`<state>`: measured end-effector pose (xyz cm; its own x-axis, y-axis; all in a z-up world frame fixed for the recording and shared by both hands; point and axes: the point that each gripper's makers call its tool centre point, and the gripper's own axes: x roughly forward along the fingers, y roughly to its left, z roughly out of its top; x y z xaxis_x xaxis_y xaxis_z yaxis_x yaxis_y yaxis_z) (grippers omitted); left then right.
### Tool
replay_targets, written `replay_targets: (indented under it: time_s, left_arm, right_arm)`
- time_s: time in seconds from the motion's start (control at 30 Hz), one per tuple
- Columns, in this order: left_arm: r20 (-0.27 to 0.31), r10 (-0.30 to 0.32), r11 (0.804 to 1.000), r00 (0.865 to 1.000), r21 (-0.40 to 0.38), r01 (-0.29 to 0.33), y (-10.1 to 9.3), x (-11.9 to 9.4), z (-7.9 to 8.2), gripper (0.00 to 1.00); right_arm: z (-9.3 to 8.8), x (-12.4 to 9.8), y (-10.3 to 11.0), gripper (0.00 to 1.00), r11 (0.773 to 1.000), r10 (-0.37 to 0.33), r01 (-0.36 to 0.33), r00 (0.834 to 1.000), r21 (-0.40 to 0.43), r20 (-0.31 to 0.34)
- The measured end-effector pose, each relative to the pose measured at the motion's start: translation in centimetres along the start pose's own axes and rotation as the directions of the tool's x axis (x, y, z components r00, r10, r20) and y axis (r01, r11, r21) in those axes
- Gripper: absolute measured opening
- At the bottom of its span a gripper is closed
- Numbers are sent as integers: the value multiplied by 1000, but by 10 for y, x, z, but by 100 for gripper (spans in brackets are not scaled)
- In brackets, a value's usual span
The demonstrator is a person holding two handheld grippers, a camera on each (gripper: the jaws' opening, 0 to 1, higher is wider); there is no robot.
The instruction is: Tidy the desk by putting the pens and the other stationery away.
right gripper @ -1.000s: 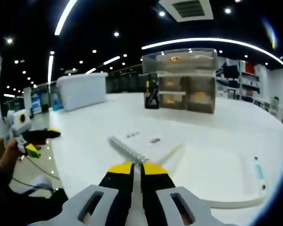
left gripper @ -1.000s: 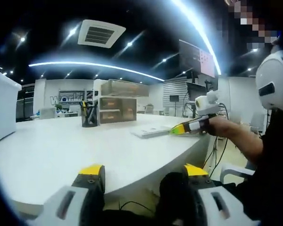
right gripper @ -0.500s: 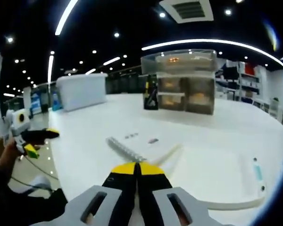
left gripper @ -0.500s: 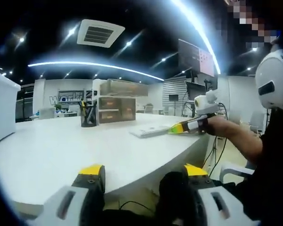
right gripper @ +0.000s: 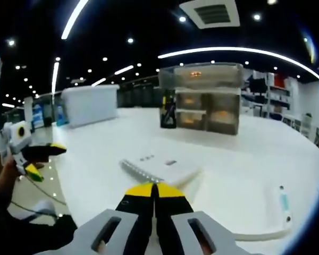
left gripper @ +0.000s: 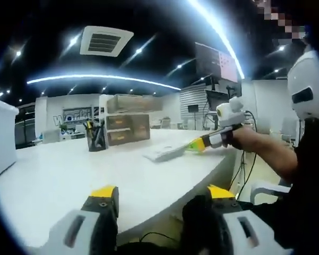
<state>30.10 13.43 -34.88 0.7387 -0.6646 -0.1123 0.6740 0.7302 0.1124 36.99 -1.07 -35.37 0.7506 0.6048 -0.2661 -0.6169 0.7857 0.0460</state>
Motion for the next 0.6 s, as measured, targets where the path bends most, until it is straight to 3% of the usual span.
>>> replay_targets:
  time_s: [0.07, 0.17, 0.6]
  left_arm:
    - [4, -4, 1000, 1000, 20, 4, -2, 6, 6, 65]
    - [35, -25, 999, 999, 27, 24, -7, 15, 17, 65]
    - [35, -49, 993, 998, 112, 45, -20, 39, 32, 65]
  right_arm:
    - [4, -1, 1, 0, 1000, -8, 8, 1000, -20, 6]
    - [13, -3, -15, 0, 999, -15, 15, 1000, -38, 13]
    - [41, -14, -33, 0, 995, -30, 35, 998, -92, 61]
